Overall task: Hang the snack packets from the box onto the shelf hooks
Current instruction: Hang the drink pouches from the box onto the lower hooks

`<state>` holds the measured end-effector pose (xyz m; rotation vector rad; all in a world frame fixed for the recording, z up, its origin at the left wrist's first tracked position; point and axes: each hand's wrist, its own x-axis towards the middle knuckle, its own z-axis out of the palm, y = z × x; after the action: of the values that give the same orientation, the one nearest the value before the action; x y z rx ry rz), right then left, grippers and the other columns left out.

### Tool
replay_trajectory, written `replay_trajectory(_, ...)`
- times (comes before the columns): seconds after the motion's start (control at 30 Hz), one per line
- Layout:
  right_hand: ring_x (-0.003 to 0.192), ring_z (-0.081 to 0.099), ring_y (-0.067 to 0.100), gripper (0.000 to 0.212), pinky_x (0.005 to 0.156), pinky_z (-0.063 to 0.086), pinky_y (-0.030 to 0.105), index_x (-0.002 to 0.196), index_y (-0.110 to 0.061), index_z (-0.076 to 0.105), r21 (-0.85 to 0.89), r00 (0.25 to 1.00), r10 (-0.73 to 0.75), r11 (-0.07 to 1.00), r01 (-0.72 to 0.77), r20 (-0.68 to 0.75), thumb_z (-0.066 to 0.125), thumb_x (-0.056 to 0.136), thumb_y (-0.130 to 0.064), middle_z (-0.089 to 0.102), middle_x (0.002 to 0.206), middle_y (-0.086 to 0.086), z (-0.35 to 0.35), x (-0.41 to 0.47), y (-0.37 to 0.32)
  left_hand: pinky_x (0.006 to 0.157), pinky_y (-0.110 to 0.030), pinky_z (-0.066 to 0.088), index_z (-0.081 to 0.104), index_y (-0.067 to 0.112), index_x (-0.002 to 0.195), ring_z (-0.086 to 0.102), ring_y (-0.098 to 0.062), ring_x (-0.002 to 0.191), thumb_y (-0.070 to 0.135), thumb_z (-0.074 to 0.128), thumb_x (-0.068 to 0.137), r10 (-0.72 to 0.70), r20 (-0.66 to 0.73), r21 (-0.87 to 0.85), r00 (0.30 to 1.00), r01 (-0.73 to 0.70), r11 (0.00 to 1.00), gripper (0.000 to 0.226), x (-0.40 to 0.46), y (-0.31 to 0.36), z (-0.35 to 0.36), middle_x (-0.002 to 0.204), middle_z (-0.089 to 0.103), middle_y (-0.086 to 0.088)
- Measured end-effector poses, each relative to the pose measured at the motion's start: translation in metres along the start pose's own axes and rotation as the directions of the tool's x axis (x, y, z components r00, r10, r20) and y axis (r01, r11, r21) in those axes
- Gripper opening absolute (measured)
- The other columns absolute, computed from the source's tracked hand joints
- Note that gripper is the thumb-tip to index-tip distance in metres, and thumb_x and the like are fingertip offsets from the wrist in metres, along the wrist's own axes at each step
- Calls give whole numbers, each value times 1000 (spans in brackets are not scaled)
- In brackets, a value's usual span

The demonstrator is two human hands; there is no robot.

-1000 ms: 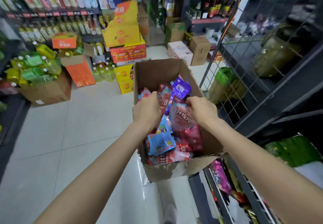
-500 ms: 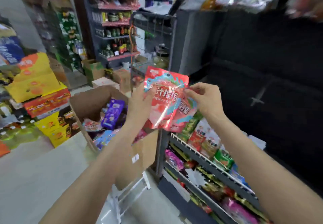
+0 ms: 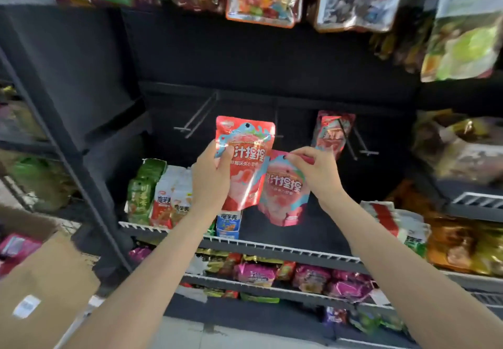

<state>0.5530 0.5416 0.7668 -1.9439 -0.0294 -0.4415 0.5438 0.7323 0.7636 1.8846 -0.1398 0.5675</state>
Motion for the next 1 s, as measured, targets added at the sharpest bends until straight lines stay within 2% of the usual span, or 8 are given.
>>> replay_trajectory(0.07,71,60,2,8,67,48,17,82,-13,71,-26,1000,9,1000,-9,-16,65,87,-10,66,75,-11,-28,6,20,80,-29,52,59,16,102,62,-1,85,25,45,99,-3,17,1,1000,3,1000,17,-3,5,31,91,64,10)
replay_trajectory(0.13,75,63,8,8,73,51,25,81,-16,72,-24,998,47,999,-48,-48,68,85,-10,67,76,-10,-53,11,41,81,-38,53,60,13,104,63,-8,88,27,45,99,-5,42,36,999,4,999,21,-9,9,59,94,66,7)
replay_trajectory(0.23,80,66,15,5,78,54,33,83,-16,74,8,990,83,997,-82,-111,71,83,-12,70,80,-4,-88,15,67,77,-31,54,60,15,100,61,-2,82,28,45,99,-5,45,76,999,2,997,19,-18,18,96,91,65,9)
replay_trajectory(0.43,80,67,12,6,75,55,28,88,-16,74,33,988,85,996,-82,-132,69,85,-16,71,82,-4,-127,33,95,72,-19,49,61,9,103,59,2,79,24,45,99,-32,5,101,999,31,994,22,-25,31,147,91,64,10)
replay_trajectory(0.57,79,68,15,6,74,56,33,87,-15,73,69,985,107,993,-98,-138,67,87,-17,71,81,-1,-134,49,111,77,-28,52,61,9,107,62,-7,87,27,45,99,-49,-37,105,998,53,993,26,-29,32,166,99,68,1)
replay_trajectory(0.7,82,68,16,7,75,56,32,91,-16,72,58,992,93,994,-88,-89,65,88,-17,71,88,1,-137,61,120,76,-16,48,60,9,110,60,-3,87,28,44,99,-68,-72,121,995,76,990,27,-28,35,176,99,65,6)
replay_trajectory(0.93,89,67,15,16,77,56,32,103,-12,70,14,1000,15,1000,-14,-18,63,90,-18,71,97,2,-142,68,133,77,-19,50,59,9,109,60,-5,90,28,44,99,-89,-110,149,990,105,983,26,-17,34,193,99,61,10)
replay_trajectory(1.0,89,66,12,16,77,55,27,104,-12,70,-6,999,-5,1000,4,-32,61,91,-15,70,98,0,-141,73,134,79,-25,53,59,10,108,62,-7,92,28,44,99,-106,-103,149,989,121,982,25,-13,32,198,100,64,7)
